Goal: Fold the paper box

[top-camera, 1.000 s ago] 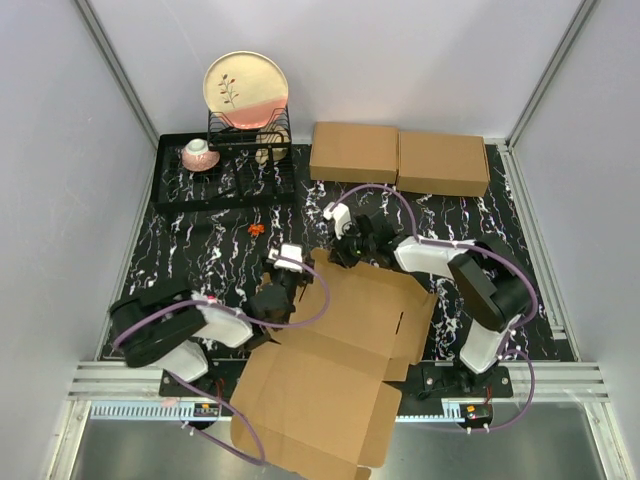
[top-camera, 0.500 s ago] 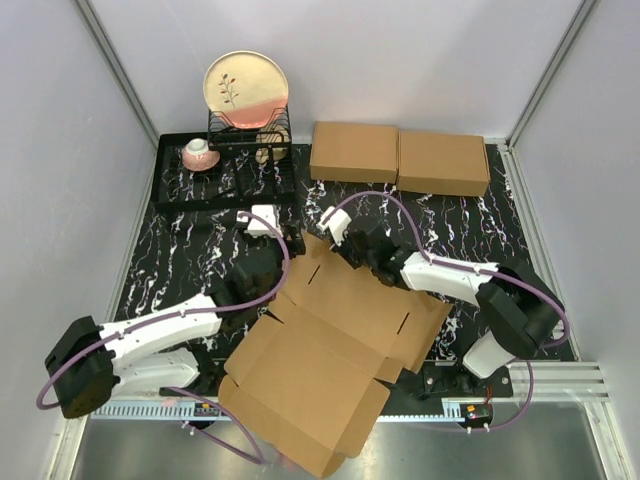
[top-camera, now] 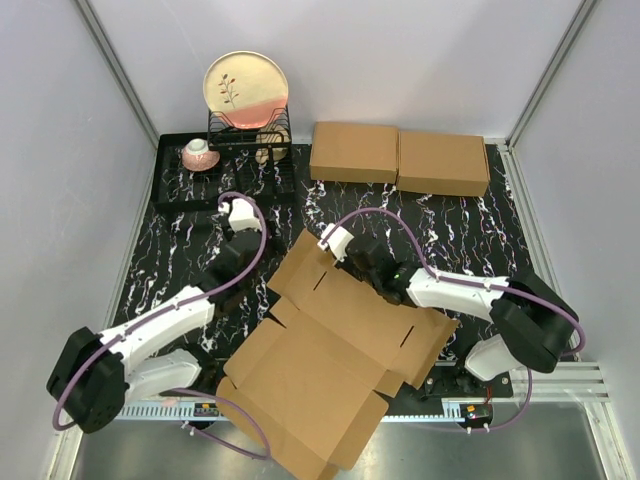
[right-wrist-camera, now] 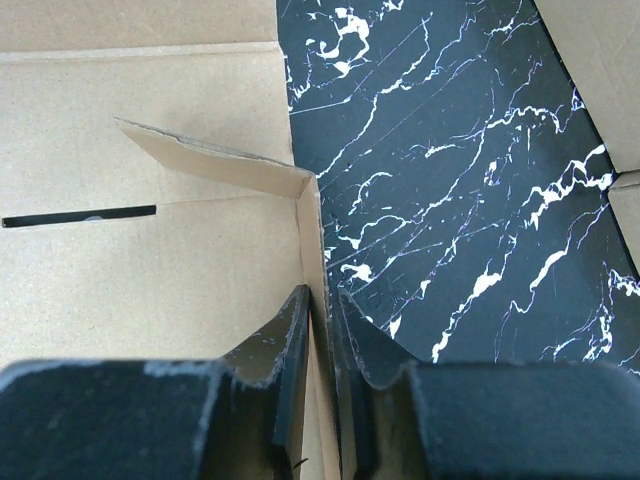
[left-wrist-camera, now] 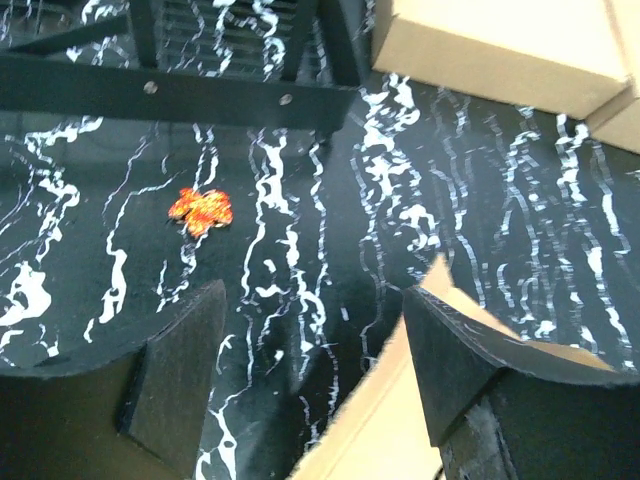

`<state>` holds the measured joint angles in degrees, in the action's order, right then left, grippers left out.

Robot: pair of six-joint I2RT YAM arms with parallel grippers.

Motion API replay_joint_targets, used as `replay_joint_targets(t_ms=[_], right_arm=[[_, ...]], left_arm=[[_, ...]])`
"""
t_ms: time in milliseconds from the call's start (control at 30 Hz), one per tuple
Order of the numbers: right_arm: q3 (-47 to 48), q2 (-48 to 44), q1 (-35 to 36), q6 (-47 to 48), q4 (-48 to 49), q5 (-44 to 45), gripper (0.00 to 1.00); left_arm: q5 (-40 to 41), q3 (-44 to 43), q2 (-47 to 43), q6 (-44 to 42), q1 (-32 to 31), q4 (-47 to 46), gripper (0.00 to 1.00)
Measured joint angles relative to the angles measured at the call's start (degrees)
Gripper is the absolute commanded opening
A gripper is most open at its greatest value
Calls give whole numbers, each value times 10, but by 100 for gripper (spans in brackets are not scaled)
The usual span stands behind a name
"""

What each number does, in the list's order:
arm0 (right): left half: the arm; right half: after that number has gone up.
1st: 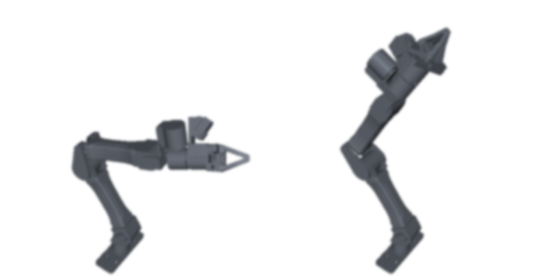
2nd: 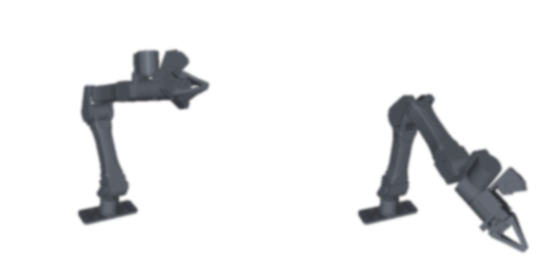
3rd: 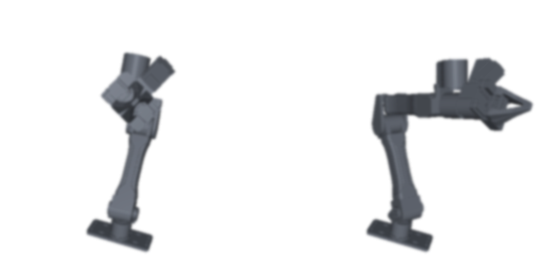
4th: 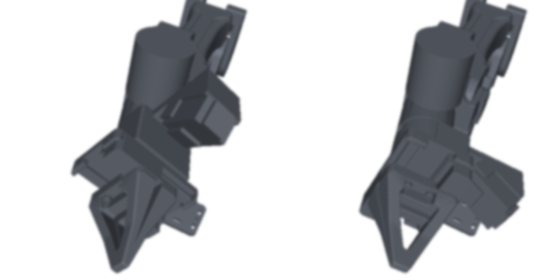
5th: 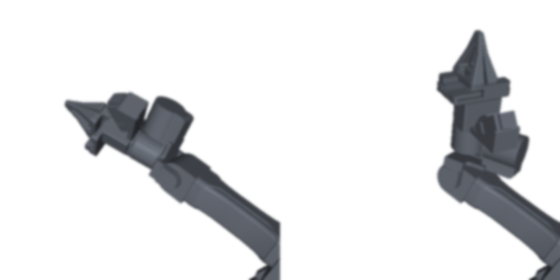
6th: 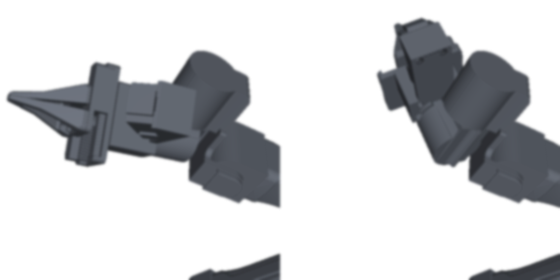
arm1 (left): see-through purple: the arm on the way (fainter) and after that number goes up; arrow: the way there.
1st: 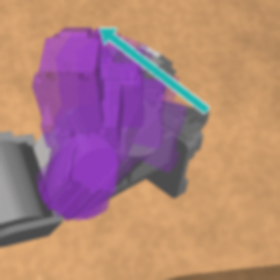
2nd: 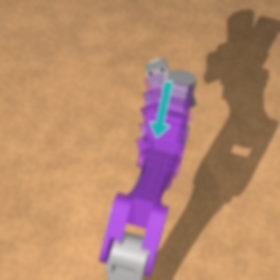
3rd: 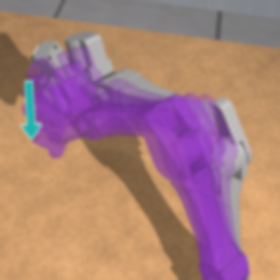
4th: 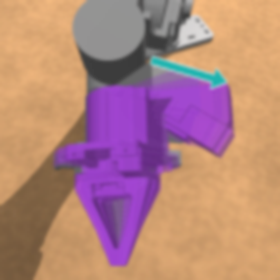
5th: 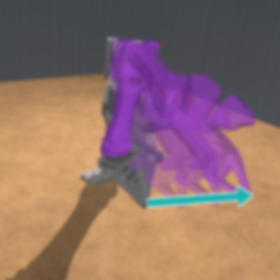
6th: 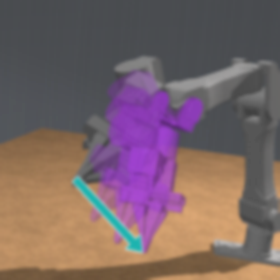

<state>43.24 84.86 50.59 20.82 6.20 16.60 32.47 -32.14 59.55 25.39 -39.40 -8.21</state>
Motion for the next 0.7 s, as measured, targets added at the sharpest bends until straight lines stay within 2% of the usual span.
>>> replay_joint_targets(t_ms=[167,367,433,533,567,633,700], right_arm=[[-5,-7,4,-1,3,-2,20],[-5,-14,10,-1,3,-8,20],[-5,-16,12,-1,-1,-10,20],[-5,-21,13,-1,-3,-10,20],[-5,-21,14,-1,-3,-10,20],[-5,-21,14,-1,-3,-10,20],[-5,-21,14,-1,-4,-10,20]], left_arm=[[-59,0,50,19,48,11,76],[-164,-26,143,16,56,9,70],[-187,-31,156,16,56,8,55],[-203,-31,156,17,57,4,40],[-208,-31,156,17,57,3,37],[-221,-30,156,19,57,0,39],[-235,-30,156,24,57,-3,50]])
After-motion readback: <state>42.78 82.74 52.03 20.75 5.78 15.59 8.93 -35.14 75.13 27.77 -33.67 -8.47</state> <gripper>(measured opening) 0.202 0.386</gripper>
